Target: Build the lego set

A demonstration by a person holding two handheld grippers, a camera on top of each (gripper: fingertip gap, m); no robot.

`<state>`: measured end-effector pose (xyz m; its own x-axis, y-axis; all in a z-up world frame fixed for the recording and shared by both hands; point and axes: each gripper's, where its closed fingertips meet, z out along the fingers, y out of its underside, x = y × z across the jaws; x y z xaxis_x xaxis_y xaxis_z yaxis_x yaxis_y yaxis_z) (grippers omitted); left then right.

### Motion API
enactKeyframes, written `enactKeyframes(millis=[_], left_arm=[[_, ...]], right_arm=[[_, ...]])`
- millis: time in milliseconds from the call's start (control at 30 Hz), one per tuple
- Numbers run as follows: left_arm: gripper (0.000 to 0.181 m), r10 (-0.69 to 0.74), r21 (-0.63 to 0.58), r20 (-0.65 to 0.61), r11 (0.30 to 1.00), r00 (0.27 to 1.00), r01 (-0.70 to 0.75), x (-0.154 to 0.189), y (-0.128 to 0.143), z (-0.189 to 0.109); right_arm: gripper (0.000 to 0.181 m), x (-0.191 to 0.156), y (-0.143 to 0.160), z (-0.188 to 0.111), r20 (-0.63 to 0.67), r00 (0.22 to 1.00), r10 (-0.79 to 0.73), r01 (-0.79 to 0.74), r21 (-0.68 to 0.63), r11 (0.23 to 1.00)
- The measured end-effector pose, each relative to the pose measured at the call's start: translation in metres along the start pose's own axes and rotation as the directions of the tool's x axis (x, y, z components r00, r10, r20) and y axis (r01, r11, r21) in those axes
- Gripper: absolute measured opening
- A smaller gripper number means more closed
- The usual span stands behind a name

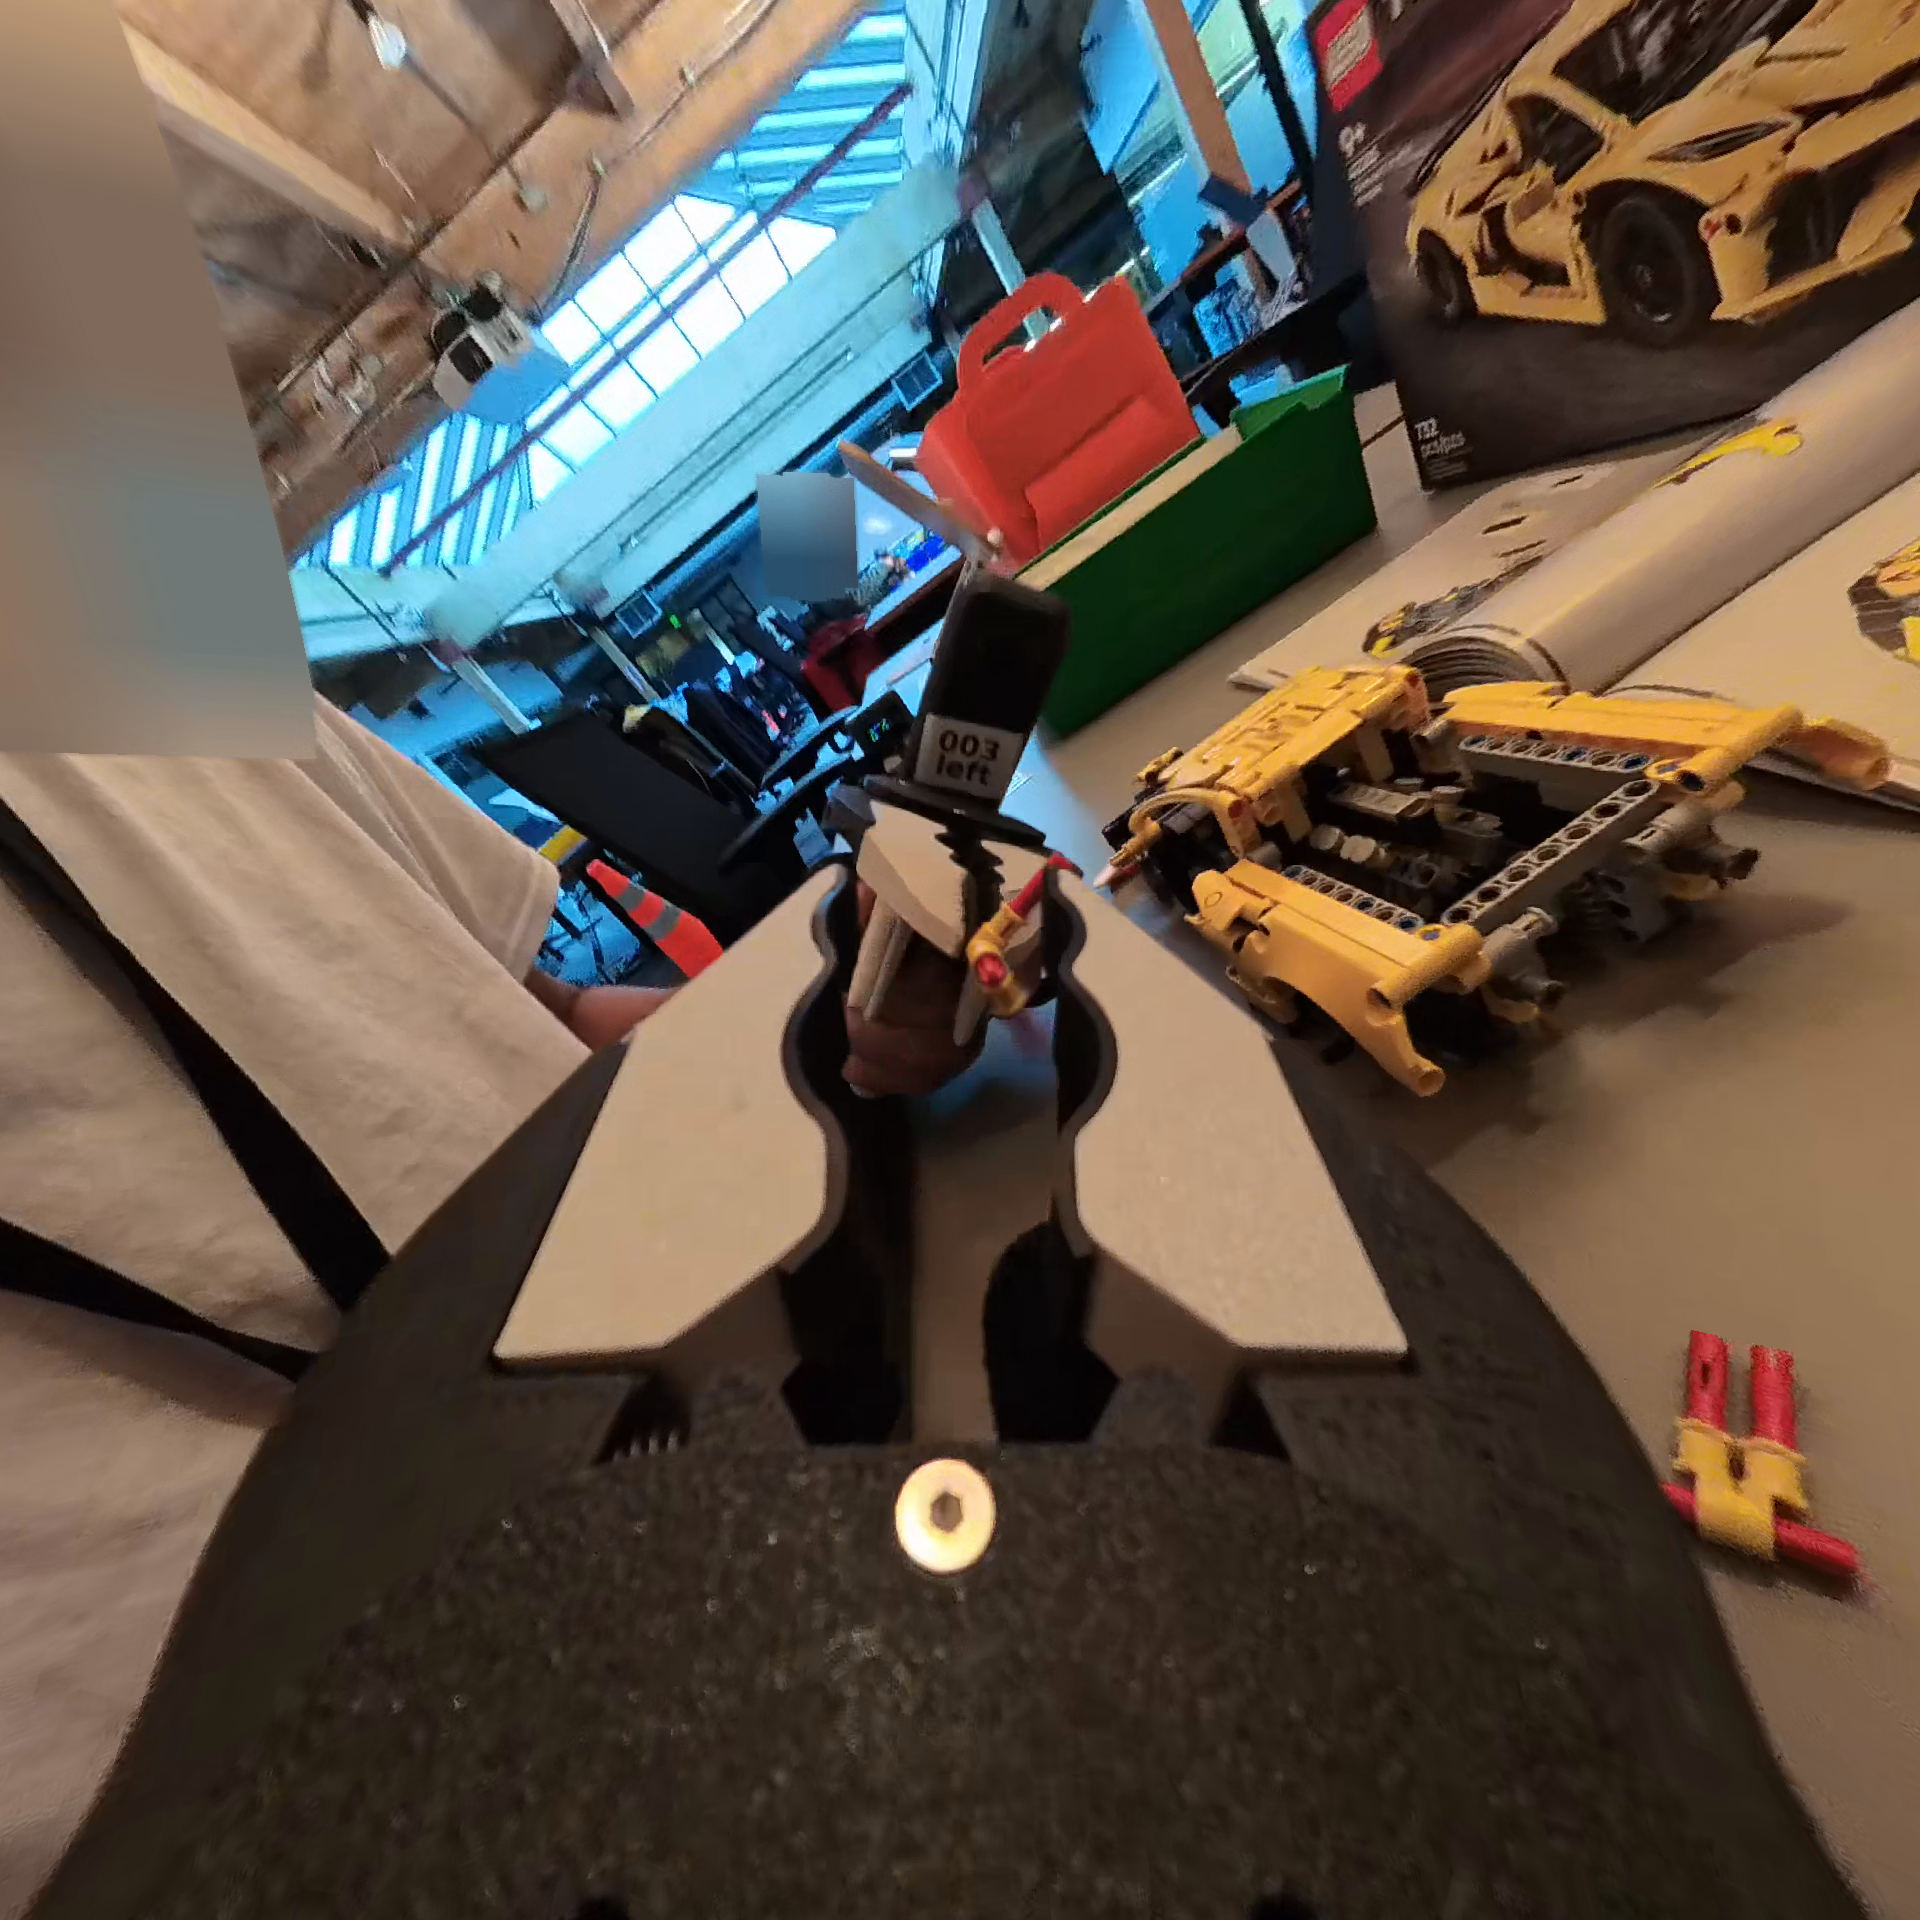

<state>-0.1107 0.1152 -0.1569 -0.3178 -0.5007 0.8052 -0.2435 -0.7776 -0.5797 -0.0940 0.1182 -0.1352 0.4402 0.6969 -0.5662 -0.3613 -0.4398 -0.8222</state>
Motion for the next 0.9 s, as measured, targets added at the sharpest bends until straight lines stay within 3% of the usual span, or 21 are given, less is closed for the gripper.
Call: enactKeyframes(millis=[200,367,733,900], left_arm=[[0.003,-0.031,0.035,-0.026,0.999,0.999,0.032,0.001,-0.005,-0.004],[0.003,0.004,0.021,0.003,1.000,1.000,-0.004,0.000,-0.003,-0.003],[0.003,0.054,-0.007,0.030,0.999,0.998,-0.053,0.000,0.001,0.000],[0.003,0.084,-0.021,0.030,0.996,0.996,-0.083,0.003,0.003,0.001]], right_arm=[[0.032,0.002,0.023,0.001,-0.027,0.993,-0.113,0.108,-0.144,0.984],[0.024,-0.007,0.032,0.012,0.041,0.999,-0.019,0.026,-0.177,0.984],[0.013,0.002,0.032,0.013,0.020,0.999,0.030,-0.026,-0.169,0.985],[0.014,-0.004,0.032,0.010,0.100,0.980,0.170,-0.151,-0.178,0.972]])
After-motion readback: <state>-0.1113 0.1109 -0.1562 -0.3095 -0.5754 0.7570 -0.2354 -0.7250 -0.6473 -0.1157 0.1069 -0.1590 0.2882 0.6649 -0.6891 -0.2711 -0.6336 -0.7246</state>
